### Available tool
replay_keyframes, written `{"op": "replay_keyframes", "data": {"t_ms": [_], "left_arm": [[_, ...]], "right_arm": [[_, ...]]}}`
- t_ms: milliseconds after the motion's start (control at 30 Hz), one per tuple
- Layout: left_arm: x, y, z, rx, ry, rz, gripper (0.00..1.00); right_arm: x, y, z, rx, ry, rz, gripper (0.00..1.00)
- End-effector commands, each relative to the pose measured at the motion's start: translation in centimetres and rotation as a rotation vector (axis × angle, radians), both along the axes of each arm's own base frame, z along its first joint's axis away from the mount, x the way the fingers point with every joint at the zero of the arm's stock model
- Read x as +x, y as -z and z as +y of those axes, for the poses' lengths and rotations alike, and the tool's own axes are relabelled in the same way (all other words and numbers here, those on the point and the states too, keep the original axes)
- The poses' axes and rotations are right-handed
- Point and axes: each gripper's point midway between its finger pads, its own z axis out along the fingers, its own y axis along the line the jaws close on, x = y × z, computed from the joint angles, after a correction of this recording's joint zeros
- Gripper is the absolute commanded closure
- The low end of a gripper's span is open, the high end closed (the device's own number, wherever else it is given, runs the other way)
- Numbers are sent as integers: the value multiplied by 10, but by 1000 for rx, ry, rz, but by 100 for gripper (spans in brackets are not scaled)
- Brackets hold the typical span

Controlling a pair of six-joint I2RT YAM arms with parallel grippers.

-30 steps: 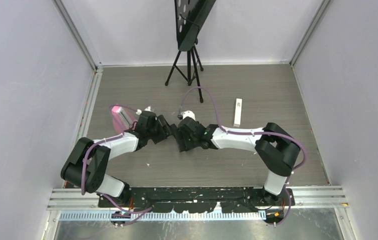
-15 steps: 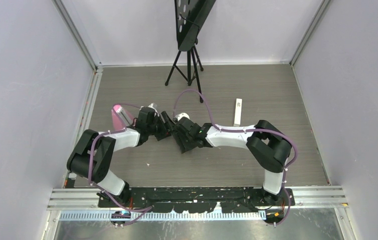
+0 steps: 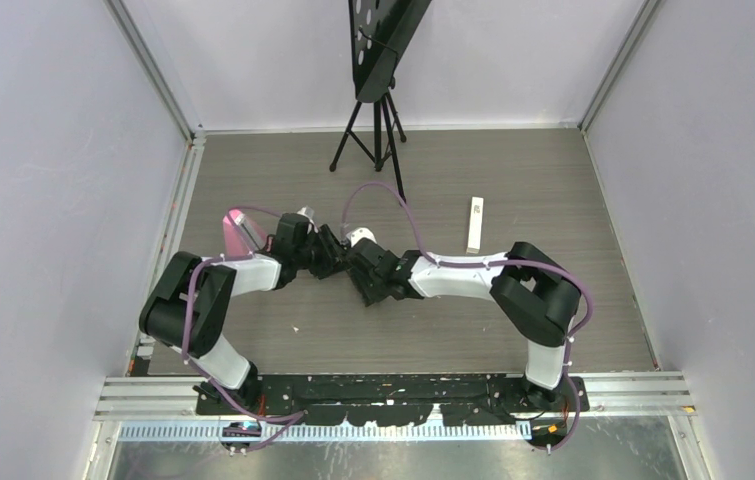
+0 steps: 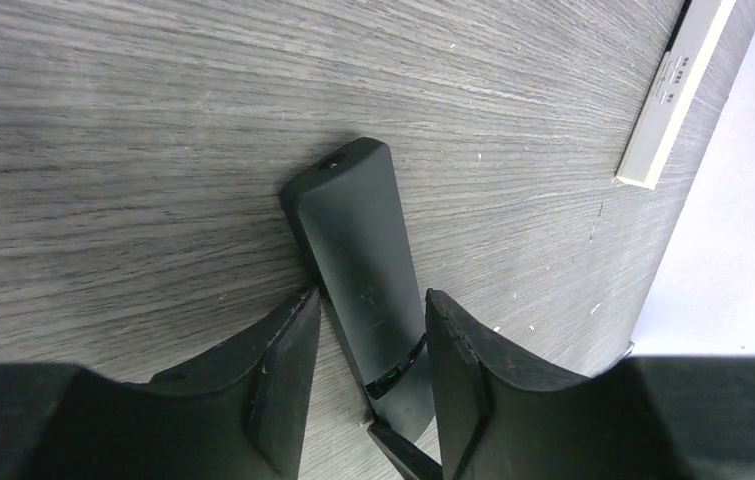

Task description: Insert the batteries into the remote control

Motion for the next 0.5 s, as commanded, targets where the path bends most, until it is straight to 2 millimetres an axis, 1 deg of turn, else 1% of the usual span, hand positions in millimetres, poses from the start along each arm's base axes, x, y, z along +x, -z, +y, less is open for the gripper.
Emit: {"op": "replay_keyframes", "data": {"t_ms": [0,167,300,467], "left_arm": [[-28,39,13,84,4,143,55],[-29,43,14,92,-4,155,57],[-30,44,16,98,-12,158,57],[-30,44,17,100,-16,160,57]], "right_arm": [[8,-14,13,45,-18,-90,57],[6,-10,15,23,-22,-100,56],[2,-5,19,18,-13,-97,51],[3,2,20,12,33,-86,45]]}}
